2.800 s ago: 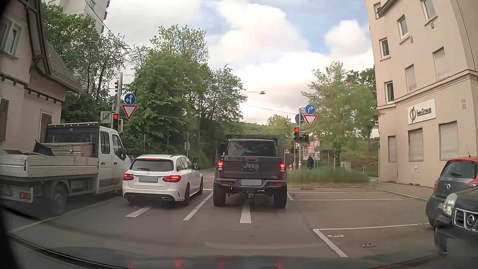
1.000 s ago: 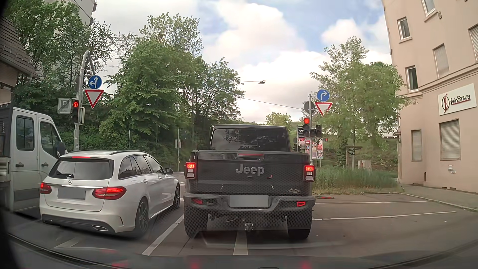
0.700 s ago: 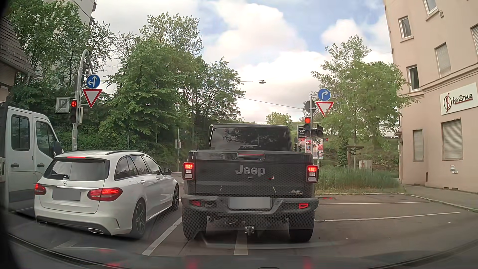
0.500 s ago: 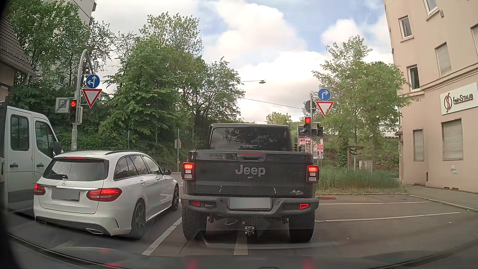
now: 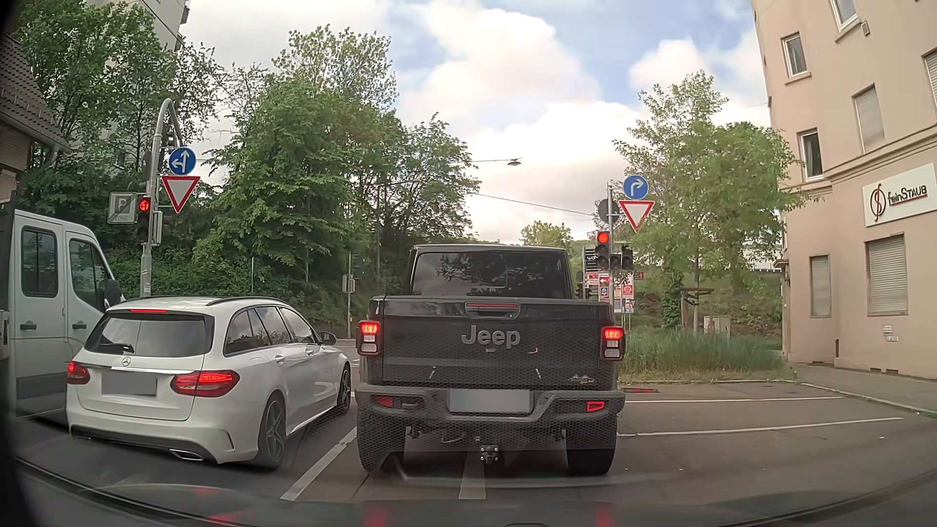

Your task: Follow the waypoints while adhering to traffic rules and regulations

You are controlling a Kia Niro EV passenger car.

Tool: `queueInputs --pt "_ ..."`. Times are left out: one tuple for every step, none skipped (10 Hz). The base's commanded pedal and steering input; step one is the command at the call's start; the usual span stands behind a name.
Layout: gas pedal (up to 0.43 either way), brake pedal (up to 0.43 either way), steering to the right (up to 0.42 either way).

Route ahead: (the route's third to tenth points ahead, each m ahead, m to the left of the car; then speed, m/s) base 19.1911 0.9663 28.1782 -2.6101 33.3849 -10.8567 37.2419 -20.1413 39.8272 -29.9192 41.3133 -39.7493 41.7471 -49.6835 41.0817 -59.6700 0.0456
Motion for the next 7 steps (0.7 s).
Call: queueInputs --pt "0.000 0.250 -0.031" --pt "0.000 0.250 -0.034" --pt "0.000 0.250 -0.034" --pt "0.000 0.250 -0.034" --pt "0.000 0.250 -0.034" --pt "0.000 0.250 -0.031" --pt "0.000 0.250 -0.024"
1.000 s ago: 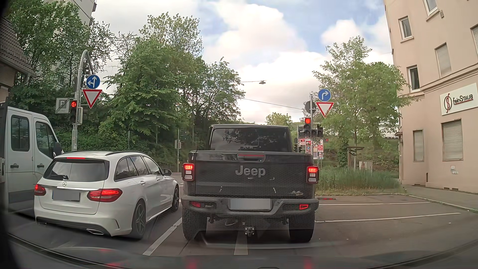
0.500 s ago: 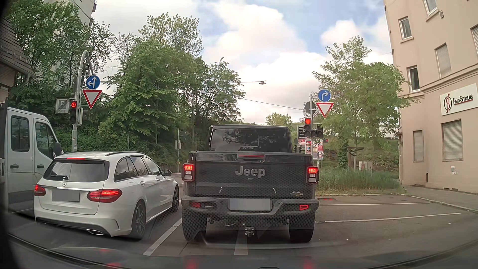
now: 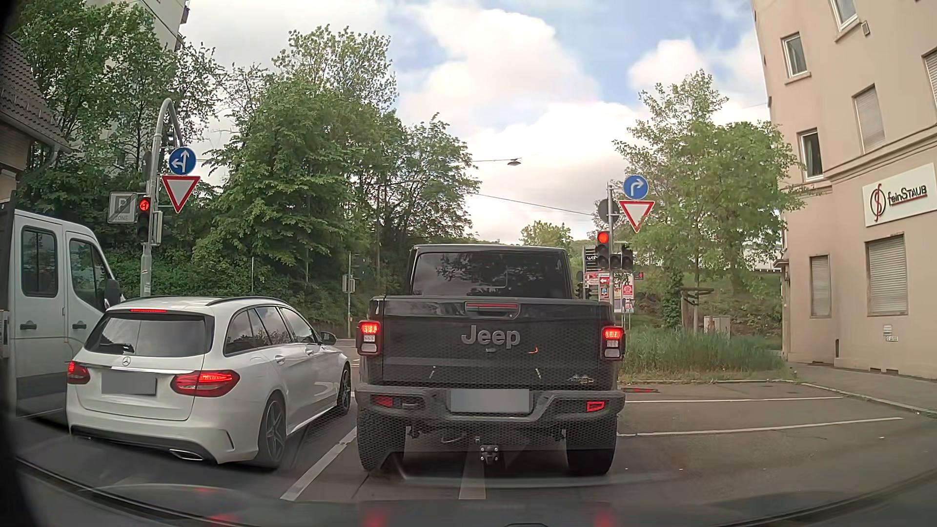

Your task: Follow the waypoints while adhering to traffic rules and regulations

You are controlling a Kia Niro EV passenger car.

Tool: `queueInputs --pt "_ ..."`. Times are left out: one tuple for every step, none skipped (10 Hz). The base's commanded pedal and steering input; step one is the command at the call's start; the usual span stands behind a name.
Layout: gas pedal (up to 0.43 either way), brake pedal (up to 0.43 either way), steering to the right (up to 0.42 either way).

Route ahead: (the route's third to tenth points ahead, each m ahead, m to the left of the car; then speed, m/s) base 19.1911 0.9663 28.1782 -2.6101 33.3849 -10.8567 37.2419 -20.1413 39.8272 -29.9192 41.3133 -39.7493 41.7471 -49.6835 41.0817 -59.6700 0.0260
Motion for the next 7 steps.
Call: queueInputs --pt "0.000 0.250 -0.012" --pt "0.000 0.250 -0.002" --pt "0.000 0.250 0.003" --pt "0.000 0.250 0.006" --pt "0.000 0.250 0.002" --pt "0.000 0.250 -0.001" --pt "0.000 0.250 -0.004"
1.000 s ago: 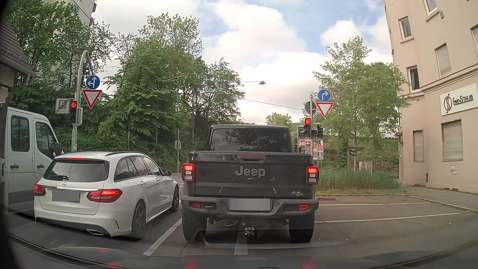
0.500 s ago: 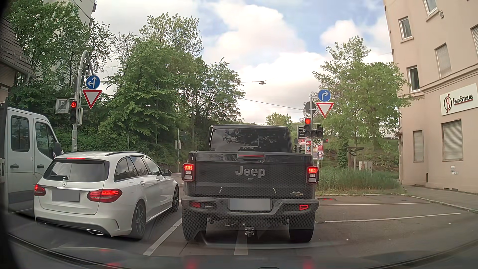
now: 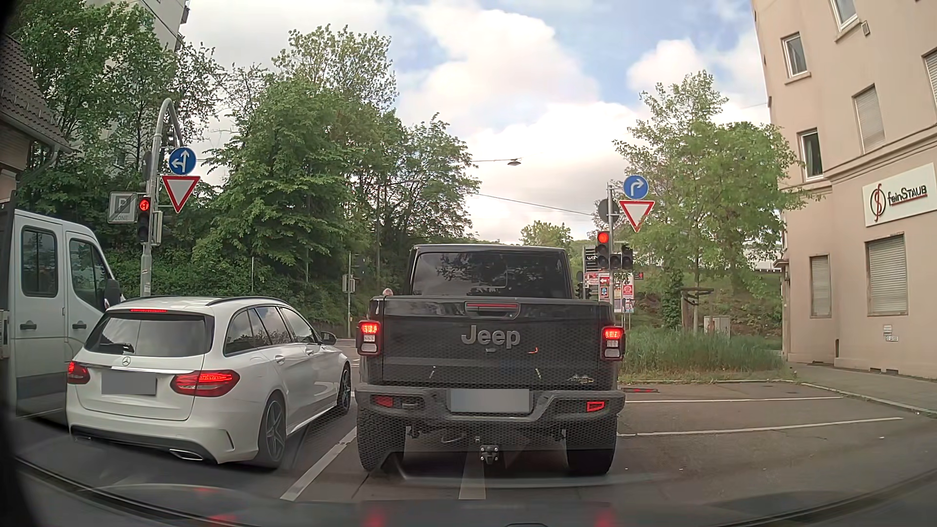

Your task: Follow the waypoints while adhering to traffic rules and regulations

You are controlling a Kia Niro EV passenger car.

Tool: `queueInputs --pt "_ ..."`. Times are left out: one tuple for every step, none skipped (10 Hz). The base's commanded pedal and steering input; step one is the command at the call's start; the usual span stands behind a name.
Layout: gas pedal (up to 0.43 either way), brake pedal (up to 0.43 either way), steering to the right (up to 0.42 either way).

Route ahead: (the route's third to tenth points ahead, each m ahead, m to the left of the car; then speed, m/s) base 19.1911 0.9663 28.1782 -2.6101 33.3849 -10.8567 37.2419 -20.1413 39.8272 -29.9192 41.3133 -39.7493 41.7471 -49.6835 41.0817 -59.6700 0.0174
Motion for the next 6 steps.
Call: queueInputs --pt "0.000 0.250 -0.004" --pt "0.000 0.250 0.001" --pt "0.000 0.250 0.004" --pt "0.000 0.250 0.003" --pt "0.000 0.250 0.004" --pt "0.000 0.250 0.011"
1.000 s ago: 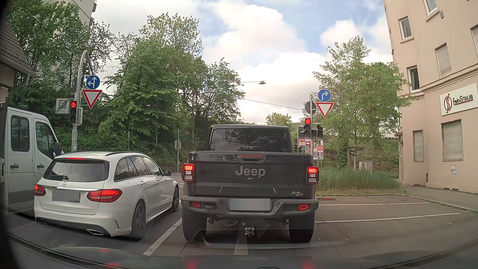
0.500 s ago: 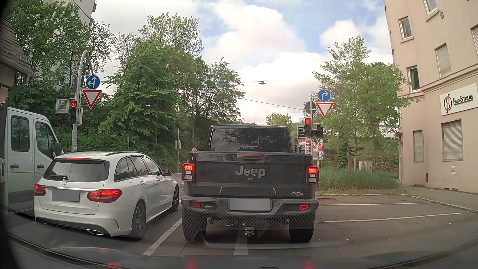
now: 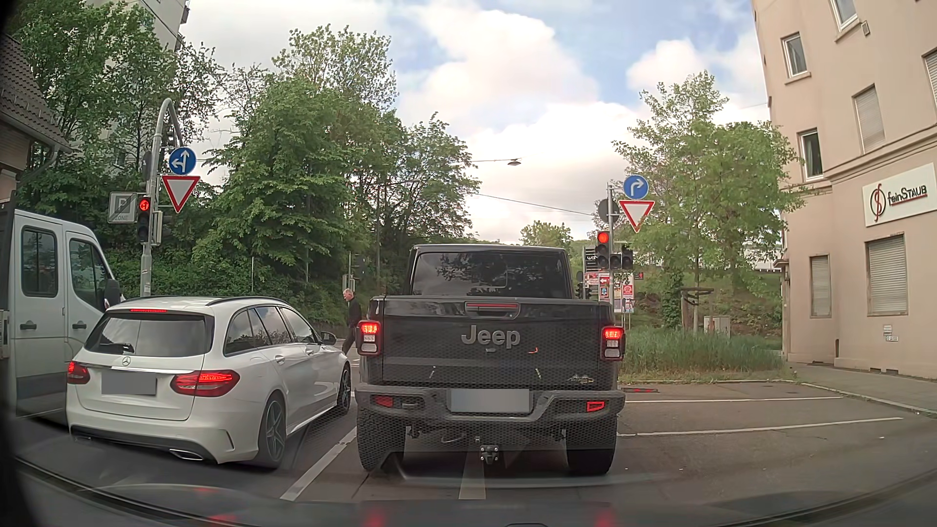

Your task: Follow the waypoints while adhering to traffic rules and regulations

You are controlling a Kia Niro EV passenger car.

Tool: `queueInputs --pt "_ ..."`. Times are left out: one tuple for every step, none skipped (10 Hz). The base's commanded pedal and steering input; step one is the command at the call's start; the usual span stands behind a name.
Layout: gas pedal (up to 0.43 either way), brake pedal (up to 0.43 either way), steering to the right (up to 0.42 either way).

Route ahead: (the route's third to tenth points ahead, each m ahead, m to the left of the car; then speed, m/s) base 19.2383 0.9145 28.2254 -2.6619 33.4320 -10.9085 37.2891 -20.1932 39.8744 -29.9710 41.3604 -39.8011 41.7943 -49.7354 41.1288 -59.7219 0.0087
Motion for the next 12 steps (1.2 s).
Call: queueInputs --pt "0.000 0.250 0.014" --pt "0.000 0.250 0.016" --pt "0.000 0.250 0.016" --pt "0.000 0.250 0.016" --pt "0.000 0.250 0.016" --pt "0.000 0.250 0.016" --pt "0.000 0.250 0.016" --pt "0.000 0.250 0.016" --pt "0.000 0.250 0.016" --pt "0.000 0.250 0.016" --pt "0.000 0.250 0.016" --pt "0.000 0.250 0.016"
